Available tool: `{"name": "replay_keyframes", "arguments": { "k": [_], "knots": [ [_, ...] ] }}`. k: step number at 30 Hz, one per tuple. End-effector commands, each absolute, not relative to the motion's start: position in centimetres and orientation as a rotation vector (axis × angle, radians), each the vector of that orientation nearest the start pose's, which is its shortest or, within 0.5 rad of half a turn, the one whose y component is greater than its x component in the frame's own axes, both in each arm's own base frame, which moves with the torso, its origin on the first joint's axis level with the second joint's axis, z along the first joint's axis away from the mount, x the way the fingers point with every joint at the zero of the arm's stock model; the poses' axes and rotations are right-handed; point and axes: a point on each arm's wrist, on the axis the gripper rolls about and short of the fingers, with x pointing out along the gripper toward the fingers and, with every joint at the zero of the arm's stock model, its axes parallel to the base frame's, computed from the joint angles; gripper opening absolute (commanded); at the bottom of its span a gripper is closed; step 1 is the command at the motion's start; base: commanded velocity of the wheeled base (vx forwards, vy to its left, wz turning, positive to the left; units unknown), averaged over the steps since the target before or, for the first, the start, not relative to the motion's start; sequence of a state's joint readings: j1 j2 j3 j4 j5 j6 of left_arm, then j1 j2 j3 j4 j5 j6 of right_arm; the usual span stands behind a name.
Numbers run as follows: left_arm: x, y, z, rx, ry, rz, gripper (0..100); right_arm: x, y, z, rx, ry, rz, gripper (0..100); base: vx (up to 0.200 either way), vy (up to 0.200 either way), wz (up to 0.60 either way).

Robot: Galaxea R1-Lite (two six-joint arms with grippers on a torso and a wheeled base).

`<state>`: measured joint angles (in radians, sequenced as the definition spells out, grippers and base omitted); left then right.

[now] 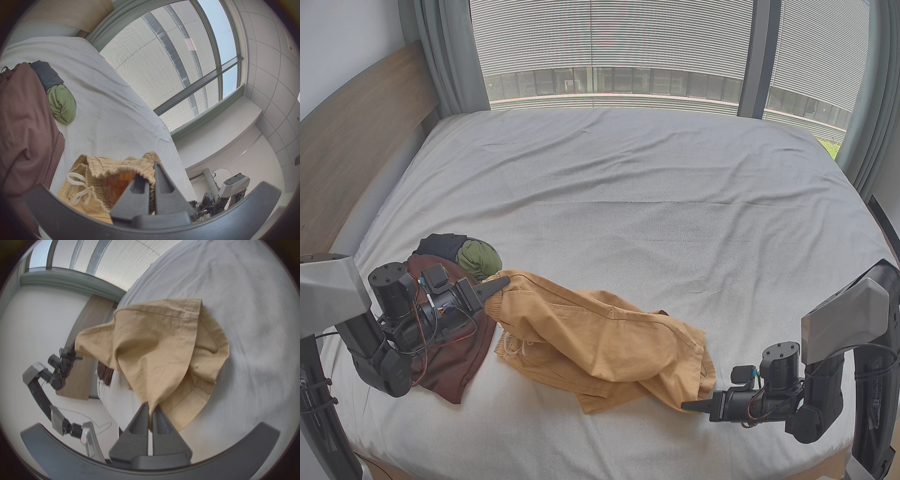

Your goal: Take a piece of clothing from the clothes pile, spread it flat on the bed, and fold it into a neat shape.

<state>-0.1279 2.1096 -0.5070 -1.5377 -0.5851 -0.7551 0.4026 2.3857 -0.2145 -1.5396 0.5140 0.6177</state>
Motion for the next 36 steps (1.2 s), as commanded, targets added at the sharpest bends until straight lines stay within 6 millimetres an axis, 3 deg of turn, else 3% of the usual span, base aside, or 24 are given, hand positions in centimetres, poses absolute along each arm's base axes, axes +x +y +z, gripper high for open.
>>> {"name": "replay_keyframes", "arguments": {
  "k": [1,7,8,12,17,24,36],
  "knots": [
    [32.0,-5.3,7.3,-0.738,0.327,-0.649,0,22.3,10.9,-4.6,0.562,0.971,0.665,0,0.0,0.0,0.0],
    [32.0,-5.3,7.3,-0.738,0.327,-0.651,0,22.2,10.6,-4.9,0.51,0.96,0.68,0,0.0,0.0,0.0],
    [32.0,-5.3,7.3,-0.738,0.327,-0.651,0,22.3,10.6,-4.9,0.506,0.953,0.679,100,0.0,0.0,0.0],
    [32.0,-5.3,7.3,-0.738,0.329,-0.65,0,23.1,10.6,-4.5,0.509,0.911,0.676,100,0.0,0.0,0.0],
    [32.0,-5.3,7.3,-0.738,0.327,-0.651,0,25.7,9.2,-2.6,0.549,0.763,0.639,100,0.0,0.0,0.0],
    [31.9,-5.3,7.4,-0.738,0.327,-0.653,0,28.0,7.9,-2.5,0.578,0.686,0.593,100,0.0,0.0,0.0],
    [31.8,-5.4,7.3,-0.738,0.332,-0.657,0,30.4,8.5,-6.0,0.571,0.689,0.53,100,0.0,0.0,0.0]
  ]
}}
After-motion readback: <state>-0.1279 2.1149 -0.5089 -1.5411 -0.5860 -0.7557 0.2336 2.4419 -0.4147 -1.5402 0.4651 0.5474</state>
